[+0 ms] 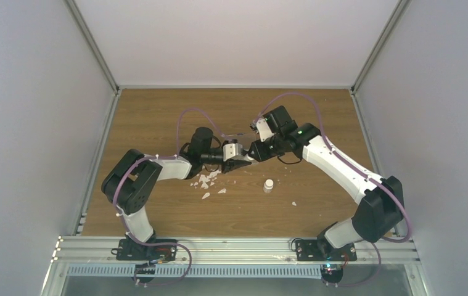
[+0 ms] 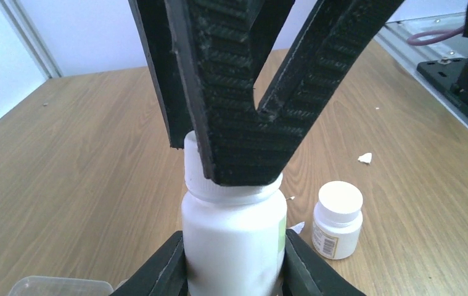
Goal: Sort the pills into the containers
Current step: Unscrew the lid of the pill bottle.
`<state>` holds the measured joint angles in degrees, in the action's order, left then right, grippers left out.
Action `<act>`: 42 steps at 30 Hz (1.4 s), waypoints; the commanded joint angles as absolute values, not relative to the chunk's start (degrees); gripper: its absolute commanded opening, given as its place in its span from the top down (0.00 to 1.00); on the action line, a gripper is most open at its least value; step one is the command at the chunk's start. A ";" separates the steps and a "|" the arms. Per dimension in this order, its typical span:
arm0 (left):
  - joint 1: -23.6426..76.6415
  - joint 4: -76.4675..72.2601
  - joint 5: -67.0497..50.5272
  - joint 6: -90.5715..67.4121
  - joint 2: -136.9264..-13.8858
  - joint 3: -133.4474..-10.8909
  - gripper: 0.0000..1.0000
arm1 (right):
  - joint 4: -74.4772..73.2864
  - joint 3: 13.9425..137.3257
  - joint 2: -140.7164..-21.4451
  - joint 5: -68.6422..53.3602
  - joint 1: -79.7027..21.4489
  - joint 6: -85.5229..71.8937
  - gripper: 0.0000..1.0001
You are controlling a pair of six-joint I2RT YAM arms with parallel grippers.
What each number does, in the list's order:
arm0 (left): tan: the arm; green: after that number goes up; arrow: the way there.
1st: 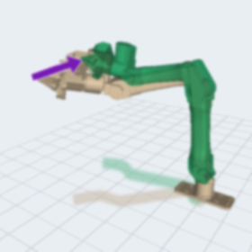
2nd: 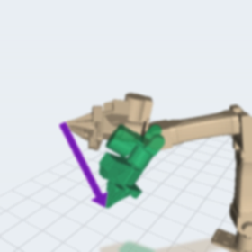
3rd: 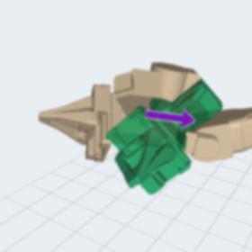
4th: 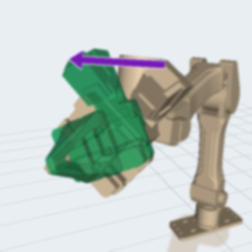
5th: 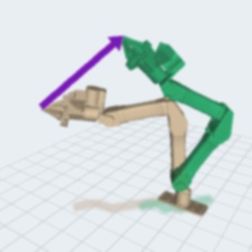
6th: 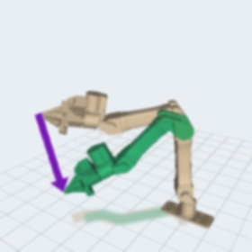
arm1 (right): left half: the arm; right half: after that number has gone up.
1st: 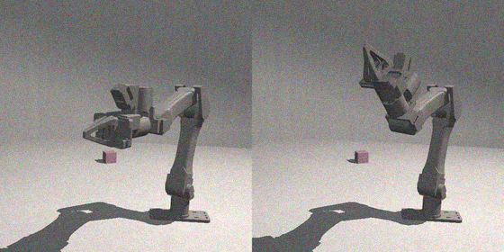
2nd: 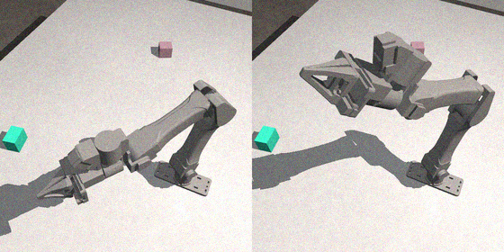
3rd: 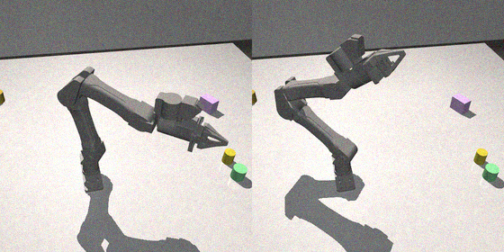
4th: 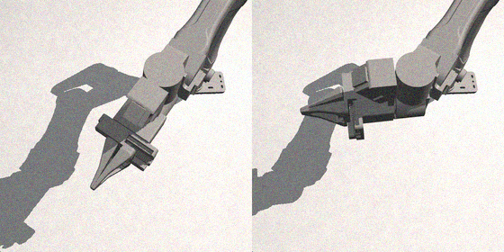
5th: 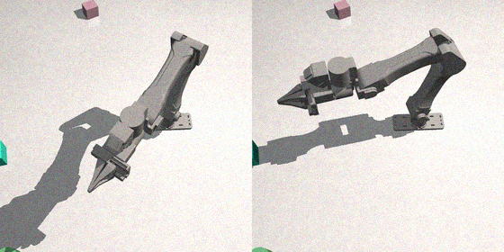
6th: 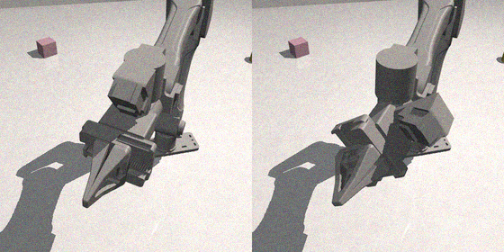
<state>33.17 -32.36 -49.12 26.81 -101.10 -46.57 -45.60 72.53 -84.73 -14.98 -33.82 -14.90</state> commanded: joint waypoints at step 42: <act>35.62 -62.75 -17.39 6.31 -91.25 -36.55 0.35 | 0.47 56.88 -70.57 4.65 -36.12 -23.28 0.00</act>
